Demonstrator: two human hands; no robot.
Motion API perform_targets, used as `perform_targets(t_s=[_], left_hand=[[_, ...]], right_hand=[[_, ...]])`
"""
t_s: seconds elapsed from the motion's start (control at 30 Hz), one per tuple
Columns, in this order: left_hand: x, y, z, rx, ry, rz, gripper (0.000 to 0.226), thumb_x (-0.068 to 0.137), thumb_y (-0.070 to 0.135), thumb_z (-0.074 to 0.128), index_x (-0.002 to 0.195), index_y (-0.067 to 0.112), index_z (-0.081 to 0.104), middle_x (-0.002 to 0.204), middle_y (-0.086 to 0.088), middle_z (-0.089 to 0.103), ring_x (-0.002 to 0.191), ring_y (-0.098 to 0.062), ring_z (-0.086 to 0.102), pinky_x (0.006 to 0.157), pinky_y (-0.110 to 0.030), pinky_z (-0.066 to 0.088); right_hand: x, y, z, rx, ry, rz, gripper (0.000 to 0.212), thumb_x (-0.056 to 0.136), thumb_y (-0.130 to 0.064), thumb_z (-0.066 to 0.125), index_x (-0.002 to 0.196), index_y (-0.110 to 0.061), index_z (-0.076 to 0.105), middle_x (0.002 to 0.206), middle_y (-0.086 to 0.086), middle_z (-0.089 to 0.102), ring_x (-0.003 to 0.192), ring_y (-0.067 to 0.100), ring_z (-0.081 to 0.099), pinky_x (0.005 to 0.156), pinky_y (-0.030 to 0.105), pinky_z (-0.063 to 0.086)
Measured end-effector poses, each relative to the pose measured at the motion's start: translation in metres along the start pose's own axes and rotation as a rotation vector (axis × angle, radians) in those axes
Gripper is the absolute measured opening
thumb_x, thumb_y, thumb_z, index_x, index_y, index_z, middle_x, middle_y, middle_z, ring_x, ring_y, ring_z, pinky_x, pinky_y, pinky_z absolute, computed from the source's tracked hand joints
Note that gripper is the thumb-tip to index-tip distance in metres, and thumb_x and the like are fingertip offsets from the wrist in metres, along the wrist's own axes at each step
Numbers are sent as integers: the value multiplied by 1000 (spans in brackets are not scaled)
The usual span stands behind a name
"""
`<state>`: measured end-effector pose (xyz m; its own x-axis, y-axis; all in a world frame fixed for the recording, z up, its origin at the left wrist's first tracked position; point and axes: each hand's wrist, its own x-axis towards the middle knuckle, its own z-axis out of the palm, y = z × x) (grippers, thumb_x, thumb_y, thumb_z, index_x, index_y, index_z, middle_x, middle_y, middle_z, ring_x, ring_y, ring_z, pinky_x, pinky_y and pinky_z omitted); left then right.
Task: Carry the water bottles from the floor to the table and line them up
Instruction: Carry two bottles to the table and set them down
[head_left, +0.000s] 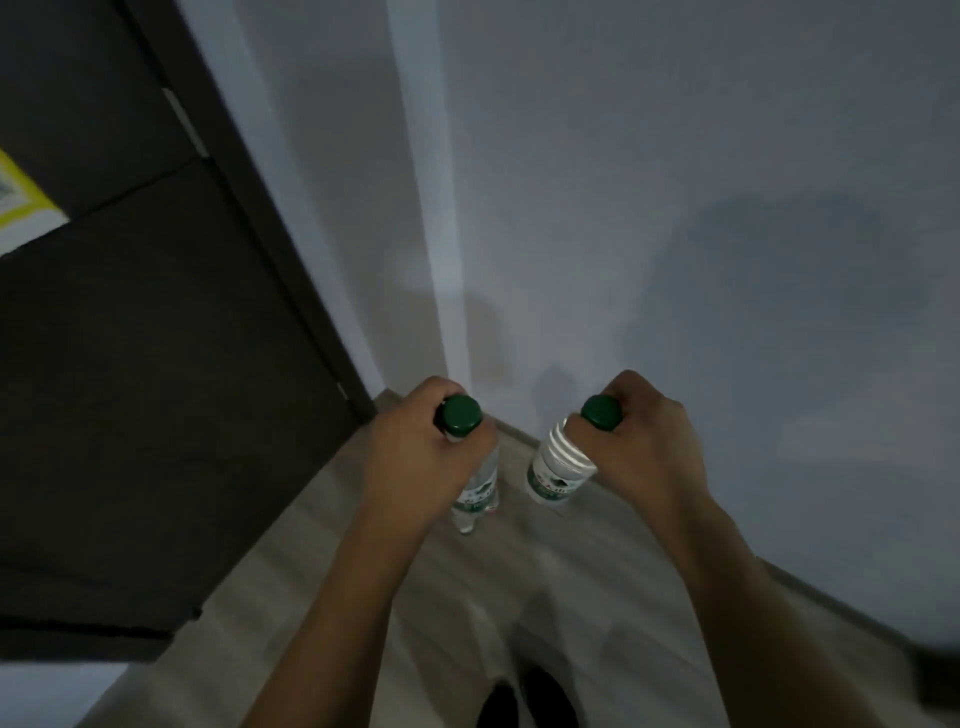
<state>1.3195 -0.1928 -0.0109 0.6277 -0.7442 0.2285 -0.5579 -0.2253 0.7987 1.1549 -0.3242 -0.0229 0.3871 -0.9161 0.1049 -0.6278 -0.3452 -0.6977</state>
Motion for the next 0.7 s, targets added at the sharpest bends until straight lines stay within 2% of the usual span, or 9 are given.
perform_targets(t_s=[0.2,0.37,0.43,0.53,0.7], left_hand=[[9,34,56,-98,-190,113,15,76,31,73,76,29,58,65,8,58,55,-8,55,43,-16,41],[2,81,113,-110,-321,219,16,70,36,72,76,31,59,65,14,60,55,-4,54,50,-15,39],[-8,103,138,-142,-376,270,16,70,36,72,76,30,58,65,13,60,54,-5,54,49,-15,39],[-33,140,178,-157,-473,351,18,70,37,71,76,27,58,64,8,58,53,-10,52,51,-26,43],[-88,207,244,-202,-580,432,14,68,34,71,72,29,58,63,13,59,52,-4,51,50,-19,42]], right_hand=[[-32,43,-52,-51,182,154,23,67,-39,67,73,-25,50,58,-9,55,54,10,53,47,24,37],[-65,82,-107,-104,325,288,24,68,-38,68,74,-23,50,60,-7,56,56,15,55,49,31,47],[-83,102,-132,-109,393,340,24,67,-38,68,73,-23,50,59,-7,55,56,14,54,49,30,45],[-115,136,-170,-130,494,421,25,65,-43,64,73,-24,50,59,-8,55,56,11,53,49,27,42],[-178,191,-238,-130,623,528,28,61,-48,58,71,-24,49,58,-8,55,56,14,54,49,29,42]])
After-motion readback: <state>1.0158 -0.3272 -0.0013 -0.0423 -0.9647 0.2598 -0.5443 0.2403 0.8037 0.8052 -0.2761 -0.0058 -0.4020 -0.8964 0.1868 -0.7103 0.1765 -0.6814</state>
